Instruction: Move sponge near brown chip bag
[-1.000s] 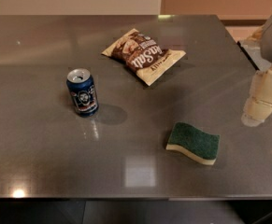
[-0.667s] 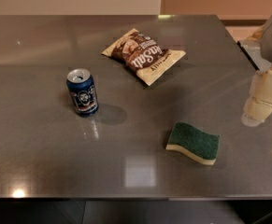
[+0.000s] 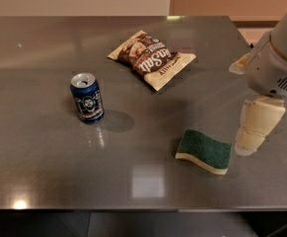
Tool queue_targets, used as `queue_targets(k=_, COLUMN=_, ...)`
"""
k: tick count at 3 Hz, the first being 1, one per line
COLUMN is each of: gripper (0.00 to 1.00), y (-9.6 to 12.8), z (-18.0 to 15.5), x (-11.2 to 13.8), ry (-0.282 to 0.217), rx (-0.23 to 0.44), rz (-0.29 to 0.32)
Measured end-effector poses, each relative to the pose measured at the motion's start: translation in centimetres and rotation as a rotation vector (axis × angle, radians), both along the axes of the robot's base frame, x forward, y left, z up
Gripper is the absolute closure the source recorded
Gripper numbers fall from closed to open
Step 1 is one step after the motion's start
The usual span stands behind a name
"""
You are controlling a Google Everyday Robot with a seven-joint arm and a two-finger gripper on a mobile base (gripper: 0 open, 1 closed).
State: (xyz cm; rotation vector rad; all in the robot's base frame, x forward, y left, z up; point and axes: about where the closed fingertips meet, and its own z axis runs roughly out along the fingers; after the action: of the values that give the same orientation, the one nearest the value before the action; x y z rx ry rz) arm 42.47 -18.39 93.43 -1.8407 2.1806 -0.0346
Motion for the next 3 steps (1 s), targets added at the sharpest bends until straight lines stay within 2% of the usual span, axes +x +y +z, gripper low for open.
queue_targets(k=1, gripper=0.0, y=1.4, z=-2.9, x=-1.3, ry=0.039, rx=0.023, rz=0.03)
queue_targets(k=3, gripper=0.0, y=2.9, z=-7.9, x=-2.8, ry=0.098, rx=0.054, rz=0.051)
